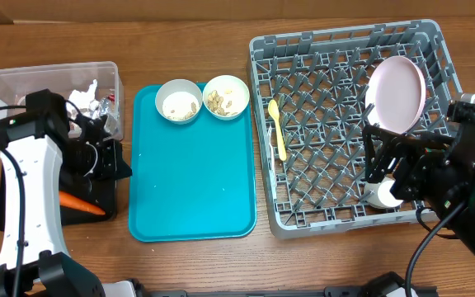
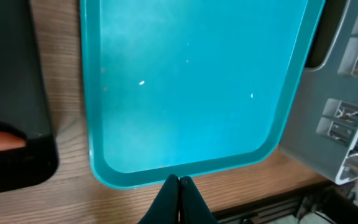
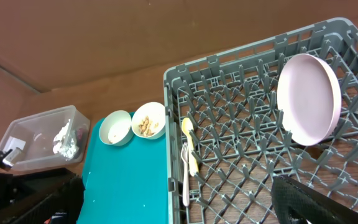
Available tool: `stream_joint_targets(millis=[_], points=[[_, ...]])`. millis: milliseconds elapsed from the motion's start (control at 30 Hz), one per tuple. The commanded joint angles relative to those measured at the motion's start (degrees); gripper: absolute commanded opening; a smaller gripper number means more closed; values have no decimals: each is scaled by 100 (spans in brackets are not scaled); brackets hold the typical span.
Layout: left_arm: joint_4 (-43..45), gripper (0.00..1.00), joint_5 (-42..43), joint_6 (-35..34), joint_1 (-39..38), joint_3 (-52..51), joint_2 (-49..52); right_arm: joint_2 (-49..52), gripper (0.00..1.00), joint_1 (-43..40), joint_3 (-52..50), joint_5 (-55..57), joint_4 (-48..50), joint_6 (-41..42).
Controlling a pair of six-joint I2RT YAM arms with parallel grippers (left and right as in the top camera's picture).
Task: Sort waste into correct bins and load items into the dishwasher rack
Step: 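Reach the left gripper to the left white bowl and grasp its rim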
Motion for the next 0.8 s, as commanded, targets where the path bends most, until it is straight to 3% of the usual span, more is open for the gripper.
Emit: stream_joint_targets(millis=[0,400,567,667,767], points=[[-101,4,-426,-127,-55,435,-103,-46,100,-7,39,81,26,11],[-2,4,-573,-127,-103,1023,-98,-46,100,-7,39,81,26,11],[459,4,-573,-319,-444,1023,-96,-46,100,-7,39,81,26,11],[1023,16,-688,-400,-861,1023,-96,-46,100,-7,39,81,26,11],[1705,49,-1139,-505,-1283,1010,-70,-46,100,-7,39,81,26,11]])
